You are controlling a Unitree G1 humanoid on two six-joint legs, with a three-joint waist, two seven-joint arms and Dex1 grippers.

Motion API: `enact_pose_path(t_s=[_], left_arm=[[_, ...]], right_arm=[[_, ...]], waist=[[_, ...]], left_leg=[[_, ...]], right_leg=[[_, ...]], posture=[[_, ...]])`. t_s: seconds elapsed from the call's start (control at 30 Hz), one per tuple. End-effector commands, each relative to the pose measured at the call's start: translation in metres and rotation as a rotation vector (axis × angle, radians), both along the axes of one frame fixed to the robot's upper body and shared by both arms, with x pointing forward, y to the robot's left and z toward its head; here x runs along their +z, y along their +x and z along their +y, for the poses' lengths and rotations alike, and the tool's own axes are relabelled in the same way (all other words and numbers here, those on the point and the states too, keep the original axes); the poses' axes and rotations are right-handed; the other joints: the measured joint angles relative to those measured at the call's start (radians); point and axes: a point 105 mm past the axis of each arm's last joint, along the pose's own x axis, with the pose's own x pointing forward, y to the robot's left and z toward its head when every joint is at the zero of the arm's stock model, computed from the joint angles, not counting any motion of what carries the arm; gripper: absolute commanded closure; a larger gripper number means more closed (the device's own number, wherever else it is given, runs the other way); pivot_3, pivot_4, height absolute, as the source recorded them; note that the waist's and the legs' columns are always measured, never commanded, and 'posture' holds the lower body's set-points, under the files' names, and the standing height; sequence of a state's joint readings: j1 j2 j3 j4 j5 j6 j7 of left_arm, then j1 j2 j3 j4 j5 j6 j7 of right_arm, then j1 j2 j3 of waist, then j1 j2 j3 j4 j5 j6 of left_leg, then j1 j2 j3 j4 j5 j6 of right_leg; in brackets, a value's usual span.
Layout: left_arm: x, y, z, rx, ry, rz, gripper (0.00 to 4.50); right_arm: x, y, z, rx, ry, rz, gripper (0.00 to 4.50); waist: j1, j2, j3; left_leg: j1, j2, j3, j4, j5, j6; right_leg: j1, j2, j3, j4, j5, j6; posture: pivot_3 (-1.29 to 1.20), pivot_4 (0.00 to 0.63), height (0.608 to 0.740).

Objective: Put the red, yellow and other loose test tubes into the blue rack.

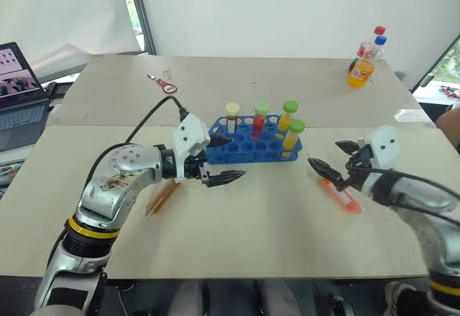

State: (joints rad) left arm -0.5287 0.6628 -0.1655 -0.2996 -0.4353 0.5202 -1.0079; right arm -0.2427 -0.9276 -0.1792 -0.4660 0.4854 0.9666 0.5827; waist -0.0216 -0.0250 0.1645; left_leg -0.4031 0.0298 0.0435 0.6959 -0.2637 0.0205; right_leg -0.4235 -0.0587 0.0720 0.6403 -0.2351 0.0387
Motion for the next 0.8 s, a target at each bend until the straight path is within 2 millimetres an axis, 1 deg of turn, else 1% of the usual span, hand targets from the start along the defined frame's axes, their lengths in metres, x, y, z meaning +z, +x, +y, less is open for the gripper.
enact_pose_path(t_s=[0.03,0.1,0.17,0.27,0.4,0.53,0.6,0.7,0.8], left_arm=[[0.004,-0.023,0.000,-0.156,0.048,-0.019,0.00],[0.002,-0.029,0.001,-0.194,0.069,-0.017,0.00],[0.001,-0.032,0.001,-0.213,0.089,-0.022,0.00],[-0.004,-0.038,0.000,-0.235,0.123,-0.046,0.00],[-0.004,-0.042,-0.004,-0.233,0.109,-0.054,0.00],[-0.007,-0.042,-0.004,-0.212,0.109,-0.058,0.00],[-0.009,-0.042,-0.005,-0.206,0.108,-0.058,0.00],[-0.010,-0.043,-0.005,-0.198,0.101,-0.055,0.00],[-0.013,-0.043,-0.005,-0.195,0.099,-0.050,0.00]], right_arm=[[-0.011,-0.004,-0.017,-0.064,-0.083,0.231,0.04],[-0.014,-0.001,-0.022,-0.101,-0.080,0.317,0.04],[-0.016,0.004,-0.024,-0.113,-0.081,0.356,0.04],[-0.026,0.008,-0.022,-0.091,-0.103,0.442,0.04],[-0.037,0.017,-0.027,-0.086,-0.170,0.479,0.04],[-0.041,0.023,-0.029,-0.077,-0.206,0.500,0.04],[-0.042,0.025,-0.030,-0.074,-0.211,0.511,0.56],[-0.045,0.026,-0.028,-0.069,-0.206,0.534,1.53],[-0.047,0.025,-0.028,-0.064,-0.202,0.550,2.69]], waist=[[-0.001,0.000,0.000],[0.002,-0.001,0.000],[0.005,-0.001,0.000],[0.008,-0.001,0.000],[0.011,-0.001,0.000],[0.009,-0.001,0.000],[0.009,-0.001,0.000],[0.009,-0.001,0.000],[0.010,-0.001,0.000]], left_leg=[[0.000,0.000,0.001,0.000,0.000,0.000],[-0.001,0.001,0.003,-0.001,0.000,0.000],[-0.002,0.001,0.004,-0.001,0.000,0.000],[-0.004,0.000,0.005,-0.001,0.000,0.001],[-0.006,0.000,0.005,-0.001,-0.001,0.001],[-0.006,0.000,0.005,0.000,-0.001,0.001],[-0.006,0.000,0.005,0.000,-0.001,0.001],[-0.006,0.000,0.005,0.000,-0.001,0.001],[-0.006,0.000,0.005,0.000,-0.001,0.001]], right_leg=[[0.000,0.000,-0.001,-0.001,0.000,0.000],[0.000,0.001,-0.001,-0.001,-0.001,-0.001],[-0.001,0.001,-0.002,-0.002,-0.001,-0.001],[-0.002,0.000,-0.001,-0.003,-0.001,-0.001],[-0.001,0.000,-0.002,-0.007,0.000,0.001],[-0.002,-0.001,-0.002,-0.008,0.000,0.001],[-0.002,0.000,-0.002,-0.008,0.000,0.001],[-0.002,0.000,-0.002,-0.008,0.001,0.001],[-0.002,0.000,-0.002,-0.008,0.001,0.001]], posture=[[0.00,0.150,0.740],[0.00,0.150,0.740],[0.00,0.150,0.740],[0.00,0.150,0.740],[0.00,0.150,0.740],[0.00,0.150,0.740],[0.00,0.150,0.740],[0.00,0.150,0.740],[0.00,0.150,0.740]])
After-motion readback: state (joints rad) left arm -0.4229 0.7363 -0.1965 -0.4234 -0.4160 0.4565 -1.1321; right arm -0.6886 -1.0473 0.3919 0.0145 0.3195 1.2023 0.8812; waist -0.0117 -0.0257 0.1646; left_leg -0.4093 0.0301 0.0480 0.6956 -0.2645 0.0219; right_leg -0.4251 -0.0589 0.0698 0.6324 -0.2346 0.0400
